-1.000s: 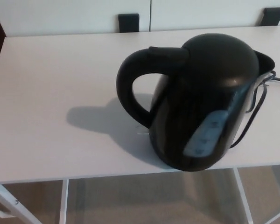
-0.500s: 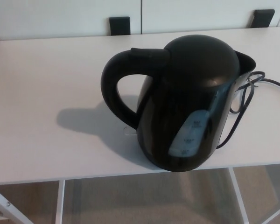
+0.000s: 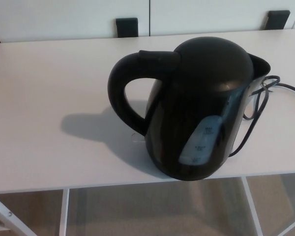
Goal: The robot walk towards a table in front and uses its left hand to pick up the pot from the base and places it on the table
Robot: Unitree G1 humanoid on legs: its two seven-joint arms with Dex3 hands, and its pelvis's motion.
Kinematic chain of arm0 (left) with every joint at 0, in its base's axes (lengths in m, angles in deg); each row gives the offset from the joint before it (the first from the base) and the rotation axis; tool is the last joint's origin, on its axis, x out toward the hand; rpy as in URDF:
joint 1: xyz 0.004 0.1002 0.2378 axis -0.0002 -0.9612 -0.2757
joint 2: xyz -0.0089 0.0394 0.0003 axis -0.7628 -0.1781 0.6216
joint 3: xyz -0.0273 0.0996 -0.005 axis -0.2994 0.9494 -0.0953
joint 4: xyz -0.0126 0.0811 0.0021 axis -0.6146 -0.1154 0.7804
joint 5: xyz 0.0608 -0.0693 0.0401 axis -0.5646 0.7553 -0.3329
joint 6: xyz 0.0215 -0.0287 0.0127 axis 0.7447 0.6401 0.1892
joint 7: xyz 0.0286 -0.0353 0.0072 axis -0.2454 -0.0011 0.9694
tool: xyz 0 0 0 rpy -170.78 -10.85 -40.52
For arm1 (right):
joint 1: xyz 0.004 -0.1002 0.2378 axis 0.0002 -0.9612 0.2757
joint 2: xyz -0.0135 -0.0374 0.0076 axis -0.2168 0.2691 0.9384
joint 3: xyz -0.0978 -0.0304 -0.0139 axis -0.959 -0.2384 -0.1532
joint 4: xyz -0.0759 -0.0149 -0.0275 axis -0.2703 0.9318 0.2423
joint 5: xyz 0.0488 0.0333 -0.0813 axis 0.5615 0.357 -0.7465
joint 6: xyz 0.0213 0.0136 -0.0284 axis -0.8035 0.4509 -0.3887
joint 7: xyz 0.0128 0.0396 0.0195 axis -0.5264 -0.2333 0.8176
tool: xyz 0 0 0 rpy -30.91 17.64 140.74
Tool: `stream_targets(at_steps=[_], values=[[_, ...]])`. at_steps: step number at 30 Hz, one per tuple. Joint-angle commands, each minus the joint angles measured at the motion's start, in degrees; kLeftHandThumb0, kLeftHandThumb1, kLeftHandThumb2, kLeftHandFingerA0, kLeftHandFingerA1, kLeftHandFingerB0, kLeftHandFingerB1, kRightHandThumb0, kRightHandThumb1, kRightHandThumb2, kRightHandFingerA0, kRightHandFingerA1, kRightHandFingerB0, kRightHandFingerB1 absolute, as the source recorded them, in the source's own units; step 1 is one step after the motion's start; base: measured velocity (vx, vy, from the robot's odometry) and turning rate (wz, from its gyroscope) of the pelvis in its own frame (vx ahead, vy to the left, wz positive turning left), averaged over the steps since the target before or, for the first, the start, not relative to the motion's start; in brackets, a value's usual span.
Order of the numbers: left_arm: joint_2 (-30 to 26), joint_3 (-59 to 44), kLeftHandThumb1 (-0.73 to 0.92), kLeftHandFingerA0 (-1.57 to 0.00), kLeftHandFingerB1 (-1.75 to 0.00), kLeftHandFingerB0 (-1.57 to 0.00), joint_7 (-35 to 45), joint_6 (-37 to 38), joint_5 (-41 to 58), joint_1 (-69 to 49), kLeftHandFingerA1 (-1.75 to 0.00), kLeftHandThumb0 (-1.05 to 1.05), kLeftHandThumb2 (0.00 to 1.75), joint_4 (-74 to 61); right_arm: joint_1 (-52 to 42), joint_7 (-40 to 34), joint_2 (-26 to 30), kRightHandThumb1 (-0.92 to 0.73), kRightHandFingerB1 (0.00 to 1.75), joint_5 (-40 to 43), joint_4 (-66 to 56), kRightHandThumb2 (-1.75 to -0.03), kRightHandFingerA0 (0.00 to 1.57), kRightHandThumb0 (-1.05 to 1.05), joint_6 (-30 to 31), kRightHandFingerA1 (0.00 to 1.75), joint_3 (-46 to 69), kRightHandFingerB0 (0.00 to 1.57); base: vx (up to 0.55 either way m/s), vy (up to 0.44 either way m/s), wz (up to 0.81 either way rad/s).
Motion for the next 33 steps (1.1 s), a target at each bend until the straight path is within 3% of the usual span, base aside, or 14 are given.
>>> stream_targets(at_steps=[1,2,8,9,11,12,13,14,17,18,26,27,32,33], values=[[-0.53,-7.37,0.53,-0.32,-0.35,-0.47,-5.47,-1.69,8.60,0.75,-0.41,-0.30,0.56,-18.33,0.76,-1.09,0.53,-0.71,0.35,-0.49,0.07,-0.63,0.14,-0.22,0.49,0.36,-0.47,0.18,0.00,0.000,0.00],[-0.02,-8.42,0.43,-0.33,-0.42,-0.45,-6.79,-4.77,12.52,0.90,-0.47,-0.37,0.63,-26.18,0.64,-1.64,0.21,-0.70,0.35,-0.40,-0.17,-0.64,0.16,-0.22,0.47,0.37,-0.40,0.19,0.00,0.000,0.00],[-0.30,-5.74,0.47,-0.38,-0.32,-0.35,-11.96,-9.09,18.59,2.55,-0.39,-0.34,0.54,-47.95,1.26,-1.28,0.12,-0.70,0.35,-0.19,0.26,-0.64,0.16,-0.21,0.52,0.38,-0.61,0.18,0.00,0.000,0.00],[-1.75,-3.62,0.33,-0.10,-0.49,-0.09,-10.47,-9.15,18.18,3.74,-0.52,-0.22,0.87,-49.62,1.51,-1.40,0.08,-0.70,0.35,-0.57,0.44,-0.64,0.14,-0.22,0.40,0.37,-0.97,0.20,0.00,0.000,0.00],[-6.81,4.27,0.31,-0.01,-0.46,0.00,-5.25,-9.77,15.19,8.50,-0.49,-0.27,0.86,-51.88,1.94,-1.49,-0.01,-0.70,0.37,-1.13,1.07,-0.64,0.15,-0.23,0.11,0.38,-1.53,0.22,0.00,0.000,0.00],[-7.09,4.75,0.31,-0.01,-0.46,0.00,-4.94,-9.95,14.96,8.79,-0.49,-0.27,0.86,-52.05,1.92,-1.49,-0.03,-0.70,0.37,-1.13,1.13,-0.64,0.15,-0.23,0.08,0.38,-1.57,0.22,0.00,0.000,0.00],[-9.18,8.87,0.36,-0.07,-0.30,-0.07,-3.32,-10.93,13.09,12.10,-0.34,-0.59,0.62,-51.31,2.03,-1.61,-0.07,-0.67,0.42,-0.91,1.07,-0.65,0.18,-0.25,0.23,0.42,-1.47,0.27,0.00,0.000,0.00],[-10.57,12.11,0.24,-0.01,-0.46,0.00,-2.96,-12.25,11.82,14.78,-0.48,-0.27,0.81,-51.11,2.01,-1.62,-0.05,-0.67,0.43,-0.75,1.10,-0.65,0.19,-0.24,0.23,0.44,-1.37,0.27,0.00,0.000,0.00],[-12.13,19.40,0.22,-0.01,-0.46,0.00,-3.18,-14.84,8.49,20.83,-0.48,-0.28,0.81,-50.40,1.77,-1.76,-0.03,-0.66,0.44,-0.58,1.56,-0.64,0.22,-0.21,-0.16,0.45,-1.21,0.28,0.00,0.000,0.02],[-11.84,23.14,0.23,-0.01,-0.46,0.00,-3.07,-15.87,7.51,24.05,-0.49,-0.27,0.81,-49.46,1.59,-1.79,-0.14,-0.50,0.58,-0.63,1.72,-0.92,0.13,-0.12,-0.97,0.52,-1.21,0.28,0.00,0.000,0.00],[-10.54,32.42,0.24,-0.01,-0.46,0.00,-4.57,-17.77,4.76,31.13,-0.49,-0.27,0.82,-47.34,2.01,-0.68,0.53,-0.49,0.65,-1.21,2.02,-0.91,0.08,-0.07,-1.79,0.48,-2.24,0.38,0.00,0.000,0.00],[-8.72,38.33,0.26,0.00,-0.47,0.00,-5.23,-18.73,2.64,34.63,-0.49,-0.28,0.83,-47.51,2.04,2.66,0.70,-0.66,0.47,-0.33,1.31,-1.07,0.01,-0.23,-0.79,0.50,-2.51,0.00,0.00,0.000,0.00],[-8.07,42.52,0.25,0.00,-0.47,0.00,-6.45,-19.66,1.41,37.25,-0.49,-0.28,0.83,-47.46,2.01,4.34,0.68,-0.66,0.47,0.00,0.90,-1.07,0.01,-0.24,-0.58,0.50,-2.83,0.00,0.00,0.000,0.00],[-7.28,45.13,0.35,-0.06,-0.23,-0.08,-6.96,-20.28,0.16,38.81,-0.35,-0.52,0.67,-47.61,2.08,3.92,0.57,-0.60,0.35,0.15,0.75,-0.67,0.09,-0.31,-0.53,0.29,-2.63,0.10,0.00,0.000,0.00]])
